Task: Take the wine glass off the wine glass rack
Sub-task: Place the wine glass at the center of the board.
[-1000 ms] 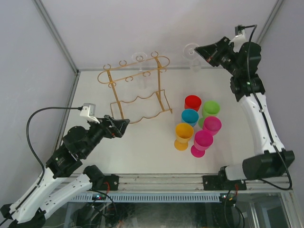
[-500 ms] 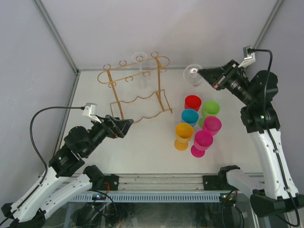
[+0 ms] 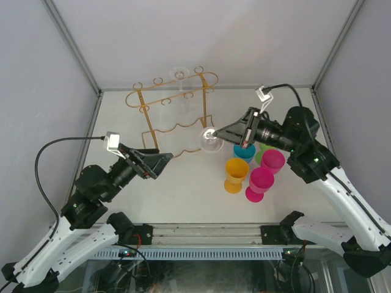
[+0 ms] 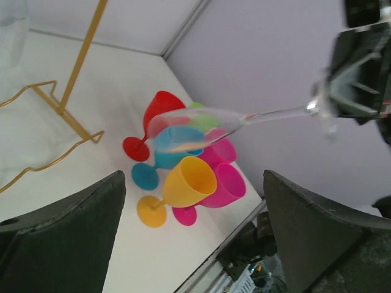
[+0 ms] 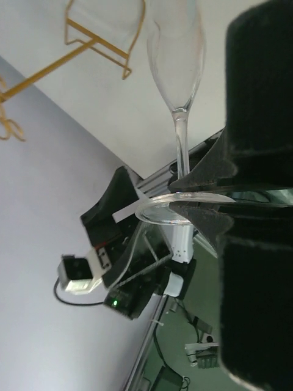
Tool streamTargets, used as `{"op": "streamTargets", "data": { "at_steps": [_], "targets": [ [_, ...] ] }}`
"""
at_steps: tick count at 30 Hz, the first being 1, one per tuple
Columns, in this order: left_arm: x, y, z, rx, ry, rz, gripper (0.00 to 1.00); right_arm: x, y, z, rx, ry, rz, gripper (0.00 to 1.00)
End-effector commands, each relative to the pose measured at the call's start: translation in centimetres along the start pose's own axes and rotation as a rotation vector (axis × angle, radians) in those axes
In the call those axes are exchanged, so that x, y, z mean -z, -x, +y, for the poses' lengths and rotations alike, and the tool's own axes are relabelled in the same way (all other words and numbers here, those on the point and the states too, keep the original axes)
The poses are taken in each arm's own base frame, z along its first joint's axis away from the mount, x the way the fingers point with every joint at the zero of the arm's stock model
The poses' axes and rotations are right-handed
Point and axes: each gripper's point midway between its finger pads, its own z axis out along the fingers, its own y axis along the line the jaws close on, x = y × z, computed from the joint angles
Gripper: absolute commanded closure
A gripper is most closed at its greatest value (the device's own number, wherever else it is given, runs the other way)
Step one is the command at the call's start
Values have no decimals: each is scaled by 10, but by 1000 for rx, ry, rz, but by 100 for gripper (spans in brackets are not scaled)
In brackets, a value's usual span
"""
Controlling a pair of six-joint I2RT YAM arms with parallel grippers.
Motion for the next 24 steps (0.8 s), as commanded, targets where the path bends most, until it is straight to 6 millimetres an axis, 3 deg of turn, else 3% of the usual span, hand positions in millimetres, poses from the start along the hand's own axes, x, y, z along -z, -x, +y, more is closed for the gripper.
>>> {"op": "streamTargets", "data": {
  "at_steps": [1,7,13,24],
  "targets": [
    [6,13,-38,72,-172,-28,4,-17,-9,4,23,33,1,100],
    [9,4,-70,144,-343,43,6,-39,-31,-2,21,46,49,100],
    [-9,-16,-70,225,-341,126,13,-51,-44,-1,75,104,74,100],
    [-23,-36,-82,296,-384,202,46,-53,-56,4,149,149,87,100]
  ]
}}
